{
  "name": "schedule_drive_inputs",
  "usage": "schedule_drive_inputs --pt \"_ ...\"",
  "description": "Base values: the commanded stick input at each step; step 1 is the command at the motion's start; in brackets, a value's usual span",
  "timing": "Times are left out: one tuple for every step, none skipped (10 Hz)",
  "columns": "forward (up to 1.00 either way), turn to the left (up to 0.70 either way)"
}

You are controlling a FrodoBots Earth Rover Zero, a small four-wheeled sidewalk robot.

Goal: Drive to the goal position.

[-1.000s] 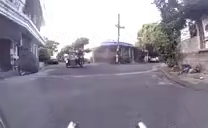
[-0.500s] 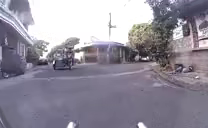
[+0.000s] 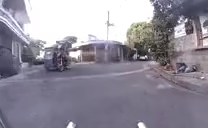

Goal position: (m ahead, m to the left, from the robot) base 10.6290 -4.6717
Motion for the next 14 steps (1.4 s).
schedule_drive_inputs --pt "0.70 -0.14" --pt "0.70 -0.31" --pt "0.70 -0.35" --pt "0.70 -0.35" --pt "0.70 -0.35" --pt "0.70 -0.32" --pt "0.70 0.00" --pt "0.70 0.00" --pt "0.70 0.00" --pt "0.70 0.00" --pt "0.70 0.00" --pt "0.70 0.00" --pt "0.70 0.00" --pt "0.70 0.00"
